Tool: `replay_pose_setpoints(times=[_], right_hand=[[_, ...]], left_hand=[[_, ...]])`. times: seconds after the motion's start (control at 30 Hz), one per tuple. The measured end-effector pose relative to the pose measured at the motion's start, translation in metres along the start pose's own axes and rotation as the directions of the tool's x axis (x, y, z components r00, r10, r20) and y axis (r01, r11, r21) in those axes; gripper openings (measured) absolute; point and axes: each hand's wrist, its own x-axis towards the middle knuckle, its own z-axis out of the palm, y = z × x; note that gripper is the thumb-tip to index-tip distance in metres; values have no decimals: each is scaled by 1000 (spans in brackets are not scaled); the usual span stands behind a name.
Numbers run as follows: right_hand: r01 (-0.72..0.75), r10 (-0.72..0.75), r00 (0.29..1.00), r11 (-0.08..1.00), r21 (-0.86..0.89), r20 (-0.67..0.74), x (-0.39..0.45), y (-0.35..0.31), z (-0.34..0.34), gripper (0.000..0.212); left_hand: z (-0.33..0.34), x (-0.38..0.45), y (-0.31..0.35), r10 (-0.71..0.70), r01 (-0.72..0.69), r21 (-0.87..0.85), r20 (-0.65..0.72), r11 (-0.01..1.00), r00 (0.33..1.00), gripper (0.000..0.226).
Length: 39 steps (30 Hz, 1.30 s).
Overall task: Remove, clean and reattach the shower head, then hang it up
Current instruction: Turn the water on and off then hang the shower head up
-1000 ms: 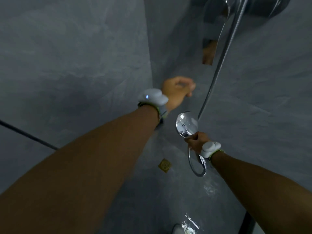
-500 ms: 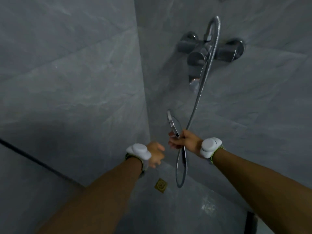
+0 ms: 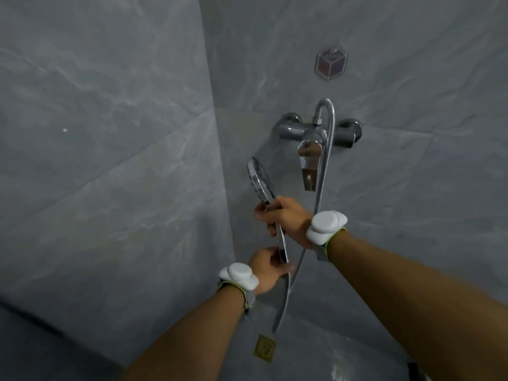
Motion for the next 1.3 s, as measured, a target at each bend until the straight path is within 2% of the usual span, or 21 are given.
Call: replay_pose_setpoints(times=[0.1, 0.23, 0.33, 0.5, 0.63, 0.73, 0.87, 1.03, 1.17, 1.23, 1.3], right_hand=[[57, -57, 998, 998, -41, 1, 1, -25, 1, 17], [117, -124, 992, 981, -157, -38, 0, -64, -7, 28], [141, -171, 984, 924, -356, -54, 1, -91, -21, 34], [218, -284, 957, 829, -515, -52, -4, -146, -48, 38], [261, -336, 940, 813, -520, -54, -20, -200, -67, 21], [286, -363, 929, 823, -491, -68, -28, -236, -79, 12], [322, -410, 904, 841, -435, -123, -40, -281, -92, 12], [367, -480, 841, 845, -390, -249, -47, -326, -98, 31], [389, -511, 803, 840, -378, -308, -47, -357, -109, 37], [421, -547, 752, 828, -371, -366, -46, -376, -121, 39], [470, -580, 728, 810, -350, -365, -46, -390, -131, 40]], left_hand=[[-16, 4, 14, 76, -75, -44, 7, 996, 997, 22], [-40, 9, 50, 151, -152, -60, -18, 987, 988, 21], [-51, 12, 83, 184, -189, -85, -65, 978, 981, 27], [-72, 8, 146, 295, -298, -17, -112, 954, 949, 23], [-90, 1, 200, 363, -371, -27, -147, 928, 920, 25], [-102, 1, 237, 427, -434, -49, -104, 900, 898, 25], [-110, -1, 288, 483, -491, -71, -106, 868, 869, 22], [-120, -7, 348, 550, -557, -117, -93, 822, 830, 19], [-123, -1, 391, 584, -593, -119, -102, 797, 805, 22], [-123, 4, 417, 609, -619, -102, -112, 779, 785, 21], [-128, 8, 439, 627, -637, -118, -111, 762, 771, 19]])
